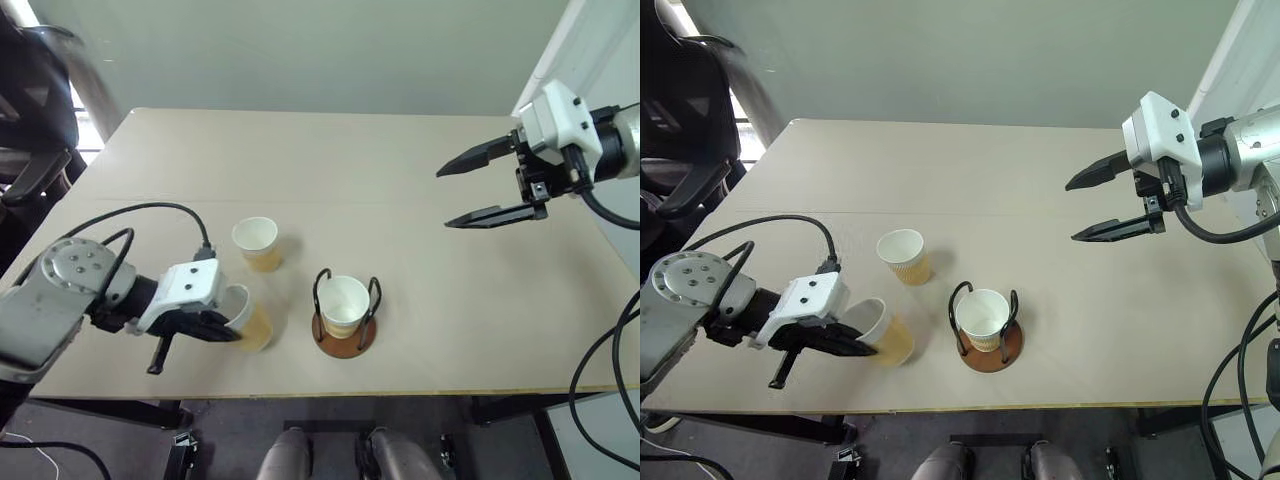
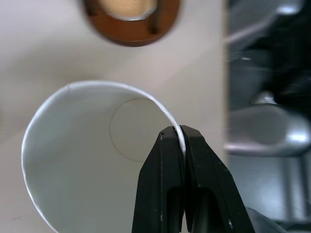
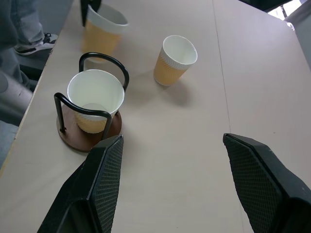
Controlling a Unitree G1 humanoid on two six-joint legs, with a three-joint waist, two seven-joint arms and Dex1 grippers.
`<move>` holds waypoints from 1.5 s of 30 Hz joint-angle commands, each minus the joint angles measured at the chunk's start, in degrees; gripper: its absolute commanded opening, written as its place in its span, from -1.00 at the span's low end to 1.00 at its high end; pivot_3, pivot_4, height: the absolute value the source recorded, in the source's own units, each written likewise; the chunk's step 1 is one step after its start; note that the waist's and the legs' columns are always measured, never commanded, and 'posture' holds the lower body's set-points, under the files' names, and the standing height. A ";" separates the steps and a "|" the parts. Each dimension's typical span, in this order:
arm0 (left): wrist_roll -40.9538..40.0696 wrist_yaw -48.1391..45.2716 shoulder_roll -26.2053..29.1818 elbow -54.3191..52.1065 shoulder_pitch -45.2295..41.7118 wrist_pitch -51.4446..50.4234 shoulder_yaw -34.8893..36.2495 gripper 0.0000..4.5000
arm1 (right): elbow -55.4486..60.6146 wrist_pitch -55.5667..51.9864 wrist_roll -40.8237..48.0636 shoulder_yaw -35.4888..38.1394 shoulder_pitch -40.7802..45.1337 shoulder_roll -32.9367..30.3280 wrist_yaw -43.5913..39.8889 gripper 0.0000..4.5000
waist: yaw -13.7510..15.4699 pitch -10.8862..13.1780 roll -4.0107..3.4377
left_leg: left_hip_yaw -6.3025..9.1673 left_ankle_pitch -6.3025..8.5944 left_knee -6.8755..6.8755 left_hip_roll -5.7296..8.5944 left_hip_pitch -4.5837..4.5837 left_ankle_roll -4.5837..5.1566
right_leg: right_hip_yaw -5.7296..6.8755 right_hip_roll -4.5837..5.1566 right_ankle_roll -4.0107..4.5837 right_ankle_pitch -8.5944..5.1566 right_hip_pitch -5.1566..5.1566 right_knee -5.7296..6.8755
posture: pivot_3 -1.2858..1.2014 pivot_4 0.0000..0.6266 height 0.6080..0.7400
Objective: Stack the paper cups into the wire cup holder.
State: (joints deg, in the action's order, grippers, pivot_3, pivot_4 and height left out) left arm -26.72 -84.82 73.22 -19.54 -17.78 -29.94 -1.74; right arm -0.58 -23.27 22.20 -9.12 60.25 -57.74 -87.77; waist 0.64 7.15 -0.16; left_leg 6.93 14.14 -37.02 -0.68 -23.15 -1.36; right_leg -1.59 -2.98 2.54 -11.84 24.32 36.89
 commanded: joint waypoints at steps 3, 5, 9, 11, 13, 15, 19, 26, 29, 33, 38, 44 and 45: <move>-2.61 -6.46 0.57 5.06 -16.15 2.43 0.27 -0.98 | -0.66 0.81 -0.90 4.28 0.94 -3.02 -0.04 0.49 | 0.70 0.01 0.01 | 0.02 -0.07 -0.06 0.00 -0.01 0.09 | 0.01 0.00 -0.04 0.03 -0.04 0.04 | 0.03 -0.52 1.00; -2.55 -7.60 -1.41 11.18 -28.72 5.07 -4.53 -0.98 | -0.99 1.15 -1.27 5.30 0.27 -4.53 -0.16 0.49 | 1.27 0.01 0.02 | 0.03 -0.11 -0.12 0.00 -0.02 0.14 | 0.00 0.00 -0.05 0.05 -0.06 0.04 | 0.03 -0.52 1.00; -4.39 -7.68 -5.95 21.18 -46.56 10.54 -15.26 -0.98 | -0.24 -0.40 1.06 8.67 -1.80 -7.38 -1.10 0.49 | 1.23 0.04 -0.10 | -0.01 -0.14 -0.22 0.05 -0.10 0.22 | -0.06 0.05 -0.17 0.18 -0.08 -0.09 | 0.03 -0.52 1.00; -6.58 -7.68 -8.07 23.98 -52.15 13.51 -20.74 -0.98 | 2.38 -3.06 5.06 12.30 -4.65 -9.57 -2.76 0.49 | 1.32 0.04 -0.10 | -0.04 -0.17 -0.16 0.10 -0.17 0.30 | -0.11 0.08 -0.31 0.20 -0.07 -0.19 | 0.03 -0.52 1.00; -9.36 -7.68 -8.62 25.19 -55.19 15.81 -25.29 -0.98 | 5.33 -5.38 8.16 15.24 -7.66 -11.50 -3.62 0.49 | 1.15 0.06 -0.14 | -0.05 -0.17 -0.14 0.10 -0.29 0.34 | -0.11 0.08 -0.43 0.21 -0.01 -0.32 | 0.03 -0.52 1.00; -12.34 -7.68 -9.57 25.31 -57.49 18.22 -30.22 -0.98 | 10.12 -9.85 13.55 20.81 -12.46 -13.36 -4.14 0.49 | 0.93 0.06 -0.14 | -0.09 -0.16 -0.08 0.09 -0.39 0.37 | -0.09 0.07 -0.57 0.15 -0.01 -0.48 | 0.03 -0.52 1.00; -16.07 -7.68 -11.39 26.38 -61.29 22.83 -38.10 -0.98 | 18.69 -18.88 24.42 30.18 -18.02 -14.28 -0.80 0.49 | 0.70 0.06 -0.16 | -0.34 -0.54 -0.09 0.07 -0.76 -0.17 | -0.18 0.06 -0.91 0.00 -0.05 -0.78 | 0.03 -0.52 1.00; -20.56 -7.68 -14.25 28.36 -67.38 30.97 -50.02 -0.98 | 27.20 -24.38 29.29 36.80 -25.13 -14.83 7.67 0.49 | 1.03 0.07 -0.19 | -0.44 -0.21 -0.63 0.24 -0.80 0.35 | -0.40 0.13 -1.56 -0.05 -0.08 -0.95 | 0.03 -0.52 1.00; -21.78 -7.68 -14.06 27.80 -68.88 34.01 -54.84 -0.98 | 29.28 -25.14 30.31 38.56 -27.50 -15.36 9.29 0.49 | 1.04 0.09 -0.23 | -0.56 0.14 -1.08 0.30 -0.87 0.87 | -0.54 0.21 -1.78 0.06 -0.14 -0.95 | 0.03 -0.52 1.00; -22.00 -7.68 -15.97 29.23 -70.57 37.89 -59.72 -0.98 | 31.96 -26.49 32.50 40.72 -29.52 -15.96 12.07 0.49 | 1.28 0.10 -0.24 | -0.70 0.50 -1.30 0.39 -0.86 1.48 | -0.82 0.25 -2.04 0.20 -0.19 -0.95 | 0.03 -0.52 1.00; -19.09 -7.68 -20.43 33.55 -71.16 42.49 -62.60 -0.98 | 34.49 -28.82 36.07 44.17 -31.38 -16.99 14.96 0.49 | 1.37 0.12 -0.29 | -0.95 0.48 -1.39 0.63 -0.85 1.78 | -1.48 0.25 -2.44 0.36 -0.18 -0.94 | 0.03 -0.52 1.00; -18.94 -7.68 -22.69 36.35 -72.36 44.58 -64.50 -0.98 | 36.37 -30.72 38.39 47.91 -34.37 -18.19 17.48 0.49 | 1.16 0.15 -0.33 | -1.18 0.61 -1.80 0.69 -0.91 2.04 | -1.78 0.26 -2.71 0.44 -0.18 -0.94 | 0.03 -0.52 1.00; -18.84 -7.68 -22.81 36.77 -72.66 44.98 -64.99 -0.98 | 36.54 -30.83 38.52 48.37 -34.90 -18.33 17.69 0.49 | 1.14 0.15 -0.33 | -1.19 0.64 -1.87 0.68 -0.92 2.09 | -1.80 0.26 -2.72 0.44 -0.18 -0.93 | 0.03 -0.52 1.00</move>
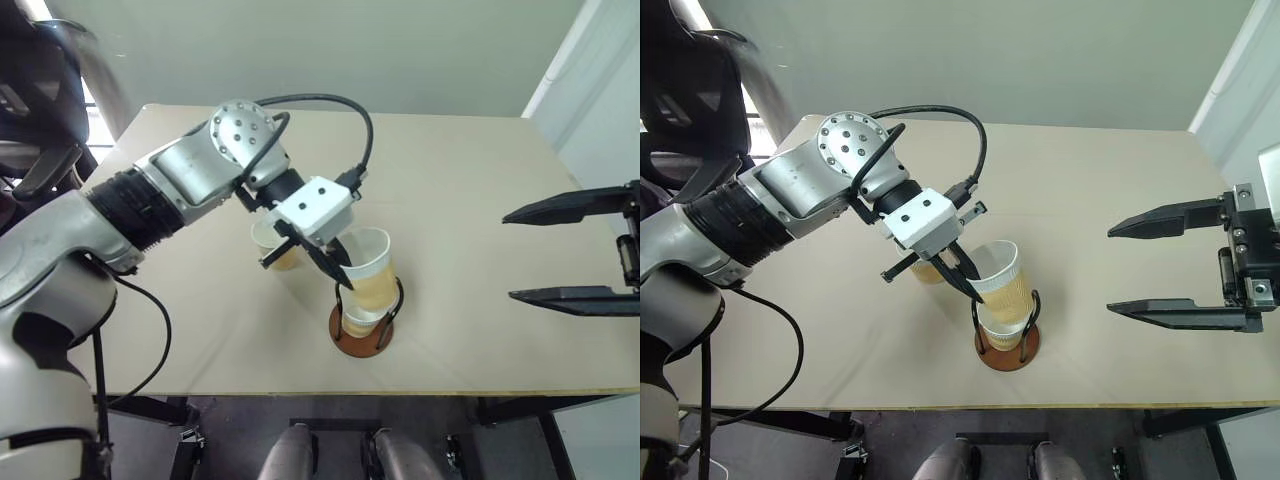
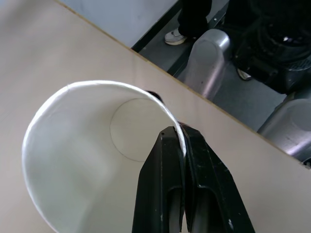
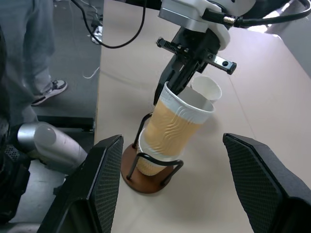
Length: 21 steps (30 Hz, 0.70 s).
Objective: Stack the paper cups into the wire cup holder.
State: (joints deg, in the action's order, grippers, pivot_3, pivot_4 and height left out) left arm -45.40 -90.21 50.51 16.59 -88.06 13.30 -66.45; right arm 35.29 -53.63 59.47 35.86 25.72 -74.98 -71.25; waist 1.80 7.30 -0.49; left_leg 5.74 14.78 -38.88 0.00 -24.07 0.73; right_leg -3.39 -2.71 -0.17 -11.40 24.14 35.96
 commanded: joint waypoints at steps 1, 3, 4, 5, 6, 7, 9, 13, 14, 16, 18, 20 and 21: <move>-0.09 -2.29 -0.24 1.07 -2.66 2.10 -0.73 -0.98 | 0.78 -0.52 1.37 3.77 -0.85 -1.18 1.35 0.49 | -0.04 0.01 -0.03 | -0.02 0.02 -0.04 0.00 -0.02 0.02 | -0.01 0.00 -0.01 0.00 0.00 0.00 | 0.03 -0.52 1.00; -0.45 -2.29 -0.10 1.39 -3.29 2.56 -1.85 -0.98 | 1.01 -0.54 1.38 4.21 -1.58 -1.40 1.81 0.49 | 0.00 0.00 -0.06 | -0.07 0.07 -0.10 0.01 -0.03 0.10 | -0.03 0.00 -0.05 -0.02 0.00 0.00 | 0.03 -0.52 1.00; -0.73 -2.29 0.02 1.37 -3.55 2.78 -2.32 -0.98 | 0.97 -0.40 1.38 4.35 -1.88 -1.46 1.96 0.49 | 0.01 0.01 -0.06 | -0.09 0.07 -0.12 0.01 -0.04 0.10 | -0.04 0.01 -0.06 -0.02 0.00 0.01 | 0.03 -0.52 1.00; -1.06 -2.29 0.01 1.41 -3.77 2.88 -2.69 -0.98 | 0.88 -0.21 1.36 4.42 -2.13 -1.51 2.05 0.49 | 0.03 0.01 -0.06 | -0.10 0.08 -0.13 0.02 -0.05 0.12 | -0.04 0.01 -0.07 -0.02 0.00 0.00 | 0.03 -0.52 1.00; -1.28 -2.29 0.02 1.38 -3.93 3.03 -3.02 -0.98 | 0.86 -0.05 1.41 4.44 -2.29 -1.61 2.20 0.49 | 0.04 0.00 -0.07 | -0.09 0.10 -0.15 0.01 -0.06 0.14 | -0.05 0.02 -0.08 -0.02 0.00 0.00 | 0.03 -0.52 1.00; -1.75 -2.29 0.14 1.04 -4.06 3.10 -3.43 -0.98 | 0.91 0.04 1.59 4.41 -2.34 -1.70 2.46 0.49 | 0.05 0.01 -0.07 | -0.13 0.11 -0.16 0.02 -0.06 0.16 | -0.06 0.02 -0.10 -0.03 0.00 0.00 | 0.03 -0.52 1.00; -1.11 -2.29 -0.40 1.55 -4.08 3.46 -3.87 -0.98 | 1.10 0.05 1.90 4.48 -2.43 -1.87 2.90 0.49 | 0.06 0.01 -0.08 | -0.15 0.13 -0.17 0.02 -0.07 0.19 | -0.08 0.03 -0.13 -0.03 0.00 0.00 | 0.03 -0.52 1.00; 0.10 -2.29 -1.29 2.91 -4.01 4.55 -4.84 -0.98 | 1.59 -0.40 2.27 5.15 -2.93 -2.18 3.66 0.49 | 0.12 0.01 -0.08 | -0.18 0.16 -0.19 0.03 -0.08 0.24 | -0.08 0.04 -0.17 -0.04 0.00 -0.01 | 0.03 -0.52 1.00; 0.25 -2.29 -1.29 3.02 -4.05 4.82 -5.14 -0.98 | 1.83 -0.55 2.35 5.44 -3.19 -2.21 3.83 0.49 | 0.13 0.01 -0.08 | -0.20 0.17 -0.19 0.04 -0.09 0.26 | -0.08 0.04 -0.17 -0.04 0.00 -0.01 | 0.03 -0.52 1.00; 1.10 -2.29 -1.97 4.22 -4.06 5.50 -5.23 -0.98 | 2.20 -0.79 2.56 6.00 -3.73 -2.29 4.13 0.49 | 0.12 0.01 -0.09 | -0.21 0.18 -0.20 0.04 -0.09 0.28 | -0.10 0.05 -0.20 -0.06 0.00 -0.01 | 0.03 -0.52 1.00; 1.19 -2.29 -2.45 5.04 -4.18 5.63 -5.45 -0.98 | 2.45 -0.93 2.86 6.44 -4.07 -2.39 4.53 0.49 | 0.15 0.01 -0.10 | -0.22 0.19 -0.20 0.03 -0.10 0.29 | -0.10 0.05 -0.21 -0.06 0.00 -0.01 | 0.03 -0.52 1.00; 1.09 -2.29 -2.56 5.28 -4.29 5.76 -5.88 -0.98 | 2.64 -0.95 3.00 6.71 -4.41 -2.51 4.84 0.49 | 0.15 0.01 -0.10 | -0.24 0.19 -0.20 0.04 -0.09 0.30 | -0.10 0.05 -0.22 -0.07 0.00 -0.01 | 0.03 -0.52 1.00; 1.12 -2.29 -2.75 5.47 -4.24 5.77 -5.90 -0.98 | 2.71 -0.91 3.04 6.82 -4.57 -2.57 5.00 0.49 | 0.12 0.01 -0.11 | -0.24 0.20 -0.21 0.03 -0.09 0.30 | -0.11 0.05 -0.22 -0.07 0.00 -0.01 | 0.03 -0.52 1.00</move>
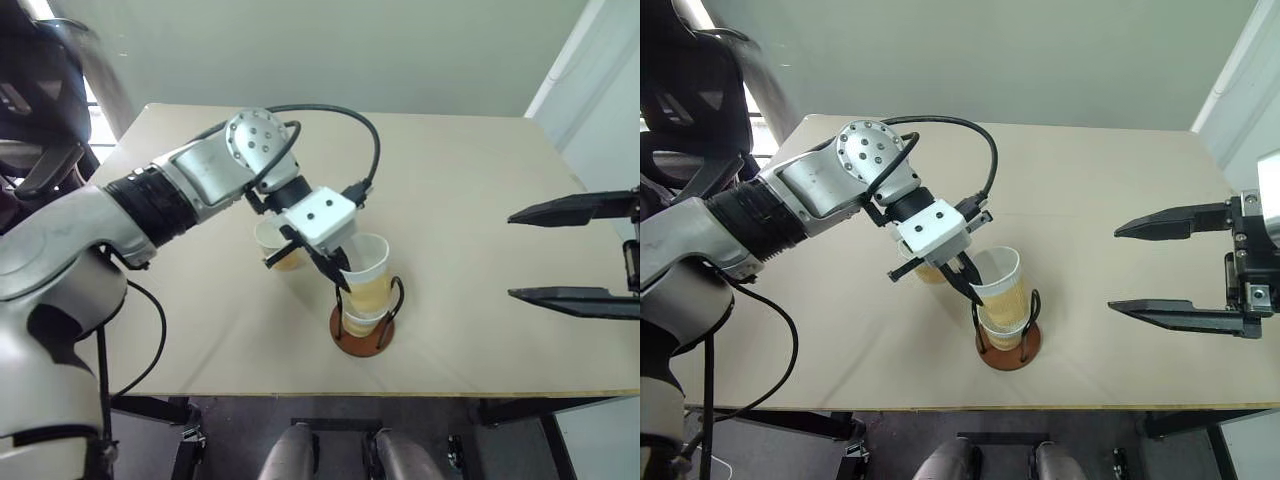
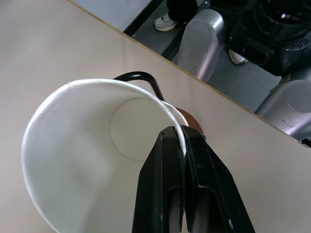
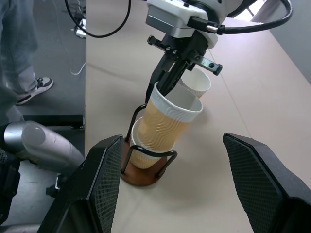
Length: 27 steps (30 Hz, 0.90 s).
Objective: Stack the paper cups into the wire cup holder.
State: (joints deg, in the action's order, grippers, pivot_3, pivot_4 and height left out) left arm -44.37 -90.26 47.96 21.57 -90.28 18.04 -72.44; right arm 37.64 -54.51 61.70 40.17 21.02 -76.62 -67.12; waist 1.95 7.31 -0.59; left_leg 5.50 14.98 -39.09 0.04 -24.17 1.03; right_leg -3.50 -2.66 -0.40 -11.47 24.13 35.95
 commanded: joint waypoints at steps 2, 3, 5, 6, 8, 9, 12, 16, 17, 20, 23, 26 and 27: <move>0.21 -2.24 -0.52 0.86 -1.96 1.14 0.03 -0.81 | 0.45 0.02 0.96 2.65 -0.04 -1.01 1.16 0.49 | 0.00 0.00 -0.01 | -0.02 0.00 0.00 0.02 0.00 0.00 | 0.00 0.00 -0.01 -0.01 0.00 0.00 | 0.03 -0.52 1.00; 0.27 -2.24 -0.66 1.09 -1.94 1.29 -0.05 -0.70 | 0.48 -0.01 0.85 2.71 -0.20 -1.09 1.19 0.49 | 0.00 0.00 -0.01 | -0.01 0.00 -0.01 0.01 0.00 0.00 | -0.01 0.00 -0.02 -0.01 0.00 0.00 | 0.03 -0.52 1.00; 0.29 -2.24 -0.78 1.43 -1.94 1.56 -0.23 -0.42 | 0.51 -0.04 0.65 2.85 -0.44 -1.19 1.18 0.49 | 0.02 0.00 -0.01 | -0.02 0.01 -0.02 0.02 0.00 0.01 | -0.01 0.00 -0.04 -0.01 0.00 0.00 | 0.03 -0.52 1.00; 0.29 -2.24 -0.91 1.69 -1.96 1.66 -0.24 -0.24 | 0.45 -0.01 0.49 2.93 -0.54 -1.24 1.14 0.49 | 0.01 0.00 -0.01 | -0.02 0.01 -0.03 0.02 -0.01 0.02 | -0.02 0.01 -0.05 -0.02 0.00 0.00 | 0.03 -0.52 1.00; 0.34 -2.24 -1.05 1.97 -1.98 1.83 -0.26 0.08 | 0.41 0.03 0.37 3.11 -0.69 -1.28 1.09 0.49 | 0.02 0.00 -0.02 | -0.03 0.02 -0.03 0.03 -0.01 0.04 | -0.03 0.01 -0.06 -0.02 0.00 0.00 | 0.03 -0.52 1.00; 0.34 -2.24 -1.11 2.05 -1.99 1.95 -0.21 0.23 | 0.41 0.08 0.26 3.17 -0.82 -1.30 1.04 0.49 | 0.01 0.00 -0.02 | -0.03 0.03 -0.04 0.03 -0.01 0.04 | -0.03 0.01 -0.07 -0.03 0.00 0.00 | 0.03 -0.52 1.00; 0.45 -2.24 -1.33 2.61 -2.07 2.29 0.18 0.67 | 0.14 0.46 -0.08 3.15 -1.11 -1.41 1.03 0.49 | 0.00 0.00 -0.02 | -0.04 0.04 -0.04 0.03 -0.02 0.06 | -0.04 0.02 -0.09 -0.04 0.00 0.00 | 0.03 -0.52 1.00; 0.96 -2.24 -1.85 3.83 -1.95 2.66 1.07 0.99 | 0.08 0.77 -0.26 3.16 -1.43 -1.39 1.01 0.49 | 0.03 0.00 -0.02 | -0.07 0.05 -0.05 0.05 -0.02 0.09 | -0.05 0.02 -0.11 -0.05 0.00 0.00 | 0.03 -0.52 1.00; 1.05 -2.24 -1.96 4.67 -1.89 2.49 1.91 0.99 | -0.03 0.95 -0.22 2.93 -1.36 -1.40 1.07 0.49 | 0.03 0.00 -0.02 | -0.07 0.07 -0.06 0.05 -0.02 0.11 | -0.07 0.03 -0.12 -0.05 0.00 0.00 | 0.03 -0.52 1.00; 1.46 -2.24 -3.61 10.49 -1.52 -0.85 7.51 0.99 | -0.69 2.12 -1.25 2.01 -1.54 -1.33 0.60 0.49 | 0.07 0.00 -0.02 | -0.09 0.08 -0.09 0.06 -0.04 0.13 | -0.08 0.04 -0.15 -0.05 0.00 0.02 | 0.03 -0.52 1.00; 10.29 -1.08 -6.92 23.70 -0.48 -1.84 14.86 0.99 | -1.88 4.28 -2.91 0.45 -1.50 -1.18 -0.04 0.49 | 0.04 -0.01 -0.04 | -0.10 0.09 -0.12 0.06 -0.02 0.17 | -0.11 0.04 -0.18 -0.03 -0.01 0.01 | 0.03 -0.52 1.00; 21.03 2.42 -8.34 35.80 0.75 0.33 20.06 0.99 | -2.90 6.33 -4.40 -0.92 -1.67 -0.98 -0.81 0.49 | -0.14 -0.02 -0.15 | -0.12 0.12 -0.14 0.06 0.04 0.21 | -0.15 0.05 -0.19 -0.02 -0.03 0.04 | 0.03 -0.52 1.00; 24.47 3.45 -7.23 39.06 1.77 0.93 21.22 0.99 | -3.12 6.92 -4.74 -1.44 -1.66 -0.88 -1.00 0.49 | -0.36 -0.03 -0.17 | -0.12 0.12 -0.12 0.06 0.04 0.21 | -0.17 0.05 -0.19 -0.02 -0.01 0.05 | 0.03 -0.52 1.00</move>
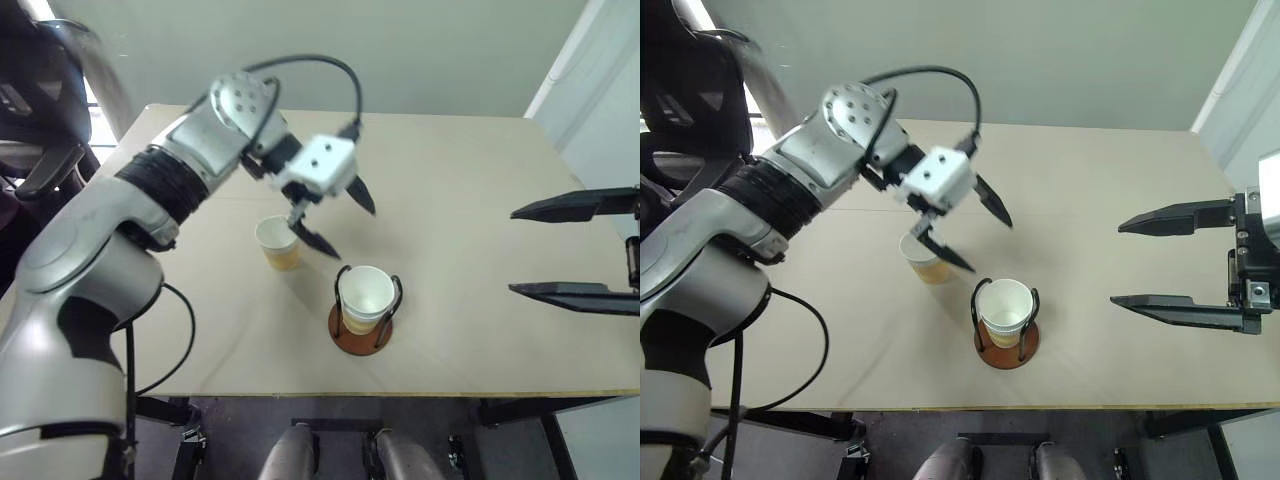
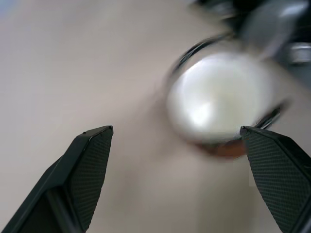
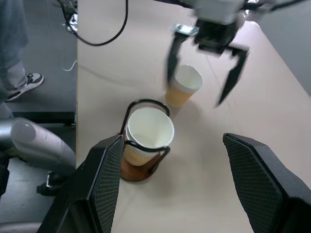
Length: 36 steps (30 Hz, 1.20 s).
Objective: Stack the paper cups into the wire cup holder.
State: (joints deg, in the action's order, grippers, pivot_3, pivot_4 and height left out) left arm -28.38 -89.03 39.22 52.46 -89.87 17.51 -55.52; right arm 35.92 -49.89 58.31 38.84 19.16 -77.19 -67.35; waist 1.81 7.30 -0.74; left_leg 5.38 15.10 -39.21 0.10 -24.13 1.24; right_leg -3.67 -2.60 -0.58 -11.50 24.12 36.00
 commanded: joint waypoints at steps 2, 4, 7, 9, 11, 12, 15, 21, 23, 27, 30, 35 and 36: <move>11.98 0.07 3.16 11.56 3.62 0.69 7.73 0.99 | -1.79 3.76 -2.70 -1.14 -0.09 -0.37 -1.57 0.49 | -0.58 -0.04 -0.08 | -0.03 0.00 0.04 0.00 0.06 0.00 | -0.03 -0.01 0.01 0.00 0.03 0.01 | 0.03 -0.52 1.00; 14.73 -1.32 3.24 12.55 5.27 0.39 10.86 0.99 | -2.38 4.81 -3.43 -1.88 -0.08 -0.39 -2.08 0.49 | -0.64 -0.05 -0.08 | -0.06 -0.02 0.07 -0.02 0.07 -0.04 | -0.05 -0.05 0.01 -0.01 0.07 0.00 | 0.03 -0.52 1.00; 18.12 -2.13 2.96 13.36 6.99 -0.74 15.66 0.99 | -3.29 6.20 -4.06 -3.15 0.38 -0.52 -2.38 0.49 | 0.11 -0.05 -0.03 | -0.05 -0.13 0.01 -0.01 -0.02 -0.06 | -0.07 -0.07 -0.09 -0.07 0.08 -0.02 | 0.03 -0.52 1.00; 18.91 -3.07 2.79 13.34 7.19 -2.35 19.15 0.99 | -3.65 6.89 -4.51 -3.96 0.59 -0.62 -2.54 0.49 | 0.81 -0.05 0.00 | -0.01 -0.14 -0.05 0.03 -0.12 0.06 | -0.09 -0.01 -0.17 -0.11 0.08 -0.06 | 0.03 -0.52 1.00; 19.35 -3.47 3.23 12.86 7.25 -4.00 21.18 0.99 | -3.91 7.46 -4.94 -4.56 0.65 -0.70 -2.75 0.49 | 1.01 -0.06 0.00 | -0.04 -0.07 -0.11 0.08 -0.16 0.18 | -0.11 0.10 -0.21 -0.11 0.10 -0.08 | 0.03 -0.52 1.00; 19.52 -3.47 3.56 12.49 7.42 -4.62 21.66 0.99 | -4.11 7.76 -5.21 -4.88 0.69 -0.74 -2.84 0.49 | 1.02 -0.08 0.05 | -0.12 -0.04 -0.12 0.13 -0.15 0.22 | -0.11 0.12 -0.22 -0.11 0.07 -0.08 | 0.03 -0.52 1.00; 18.86 -3.47 4.85 9.79 9.59 -6.17 20.98 0.99 | -4.67 8.87 -6.52 -5.84 0.71 -0.84 -3.16 0.49 | 0.92 -0.09 0.06 | -0.31 0.00 -0.14 0.19 -0.11 0.33 | -0.08 0.26 -0.27 -0.09 0.09 -0.08 | 0.03 -0.52 1.00; 13.85 -3.47 8.24 1.26 14.40 -10.32 17.54 0.99 | -4.91 9.28 -7.19 -6.21 0.75 -0.90 -3.67 0.49 | 0.22 -0.08 0.04 | -0.86 -0.16 -0.05 0.28 0.09 0.43 | -0.06 0.62 -0.35 -0.09 0.10 0.01 | 0.03 -0.52 1.00; 12.69 -3.47 8.54 -0.27 14.87 -11.20 16.93 0.99 | -5.03 8.93 -7.10 -5.80 0.58 -1.04 -4.11 0.49 | 0.27 -0.07 0.03 | -0.85 -0.19 -0.08 0.29 0.07 0.49 | -0.05 0.75 -0.40 -0.06 0.10 0.00 | 0.03 -0.52 1.00; 11.36 -3.47 8.42 -1.92 15.38 -12.09 16.34 0.99 | -4.93 8.11 -7.14 -5.06 -0.33 -0.91 -4.84 0.49 | 0.24 -0.09 0.02 | -0.96 -0.10 -0.20 0.39 0.08 0.76 | -0.08 0.83 -0.45 -0.01 0.06 0.00 | 0.03 -0.52 1.00; 11.54 -3.47 7.96 -1.79 15.53 -12.00 16.11 0.99 | -4.28 8.66 -11.76 -6.02 -2.72 -1.16 -3.27 0.49 | 0.21 -0.09 0.02 | -0.98 -0.08 -0.28 0.39 0.08 0.80 | -0.09 0.85 -0.47 0.02 0.05 0.03 | 0.03 -0.52 1.00; 12.08 -3.47 7.26 -1.68 15.97 -11.35 15.24 0.99 | -3.55 8.60 -16.70 -9.61 -4.24 0.32 3.04 0.49 | 0.05 -0.05 -0.04 | -0.96 -0.07 -0.40 0.36 0.08 0.83 | -0.09 0.86 -0.47 0.07 0.05 0.13 | 0.03 -0.52 1.00; 12.25 -3.47 7.13 -1.50 15.97 -11.21 15.08 0.99 | -3.52 8.75 -16.95 -9.86 -4.27 0.46 3.25 0.49 | 0.04 -0.05 -0.04 | -0.99 -0.07 -0.40 0.38 0.08 0.83 | -0.08 0.85 -0.47 0.08 0.05 0.14 | 0.03 -0.52 1.00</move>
State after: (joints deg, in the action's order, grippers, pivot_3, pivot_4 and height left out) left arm -15.95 -90.56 46.11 51.62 -73.54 5.96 -40.84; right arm 32.00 -41.71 42.51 28.50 14.62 -76.64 -65.51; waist 1.86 7.24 -0.78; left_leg 4.39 15.03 -39.62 0.47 -24.05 2.07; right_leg -3.76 -1.75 -1.09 -11.39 24.18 36.16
